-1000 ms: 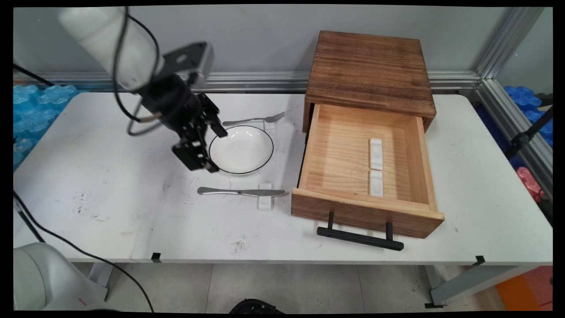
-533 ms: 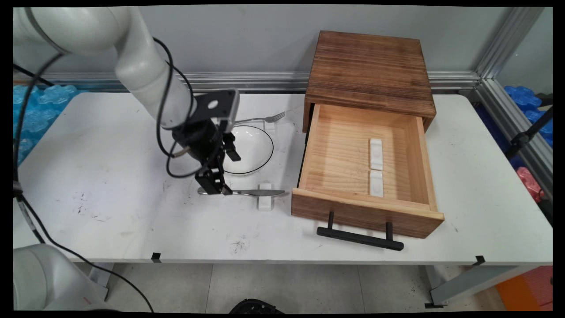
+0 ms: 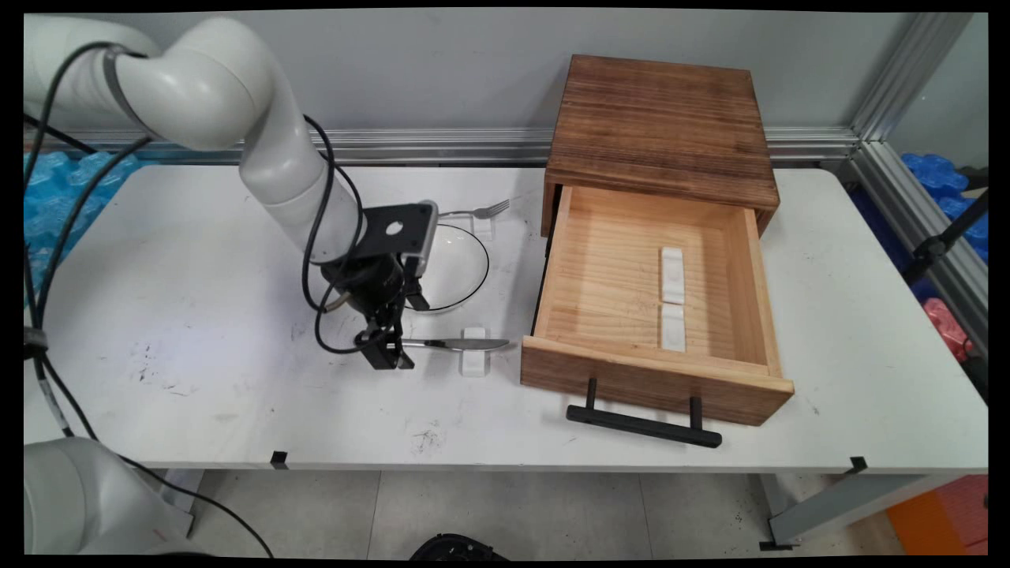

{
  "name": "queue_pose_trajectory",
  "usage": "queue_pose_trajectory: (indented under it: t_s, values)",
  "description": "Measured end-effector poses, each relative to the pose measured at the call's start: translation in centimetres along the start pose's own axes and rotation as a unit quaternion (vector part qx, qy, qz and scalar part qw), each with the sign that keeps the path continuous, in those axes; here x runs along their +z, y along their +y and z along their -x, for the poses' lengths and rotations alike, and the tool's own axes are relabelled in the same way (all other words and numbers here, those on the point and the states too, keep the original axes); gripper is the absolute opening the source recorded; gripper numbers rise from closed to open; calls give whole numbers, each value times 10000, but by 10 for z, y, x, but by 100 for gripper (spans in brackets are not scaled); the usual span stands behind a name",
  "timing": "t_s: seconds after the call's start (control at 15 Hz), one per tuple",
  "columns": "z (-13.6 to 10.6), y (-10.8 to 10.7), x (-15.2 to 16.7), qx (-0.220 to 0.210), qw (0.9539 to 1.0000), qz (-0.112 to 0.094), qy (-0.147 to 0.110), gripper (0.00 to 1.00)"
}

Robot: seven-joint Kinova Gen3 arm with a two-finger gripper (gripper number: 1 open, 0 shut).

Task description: Pick up the knife from the right of the white plate

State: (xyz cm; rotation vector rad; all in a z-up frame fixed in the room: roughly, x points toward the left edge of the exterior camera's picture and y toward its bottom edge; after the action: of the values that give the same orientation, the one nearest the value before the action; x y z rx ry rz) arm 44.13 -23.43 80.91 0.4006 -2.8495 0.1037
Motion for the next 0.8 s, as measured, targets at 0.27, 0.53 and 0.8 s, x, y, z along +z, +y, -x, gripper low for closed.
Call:
queue_pose_trajectory:
  t_s: [0.27, 0.53, 0.8]
  values:
    - [3, 0, 15, 35, 9999, 16, -105, 100]
    - [6, 0, 27, 63, 9998, 55, -171, 100]
    - [7, -2, 33, 96, 9997, 82, -192, 100]
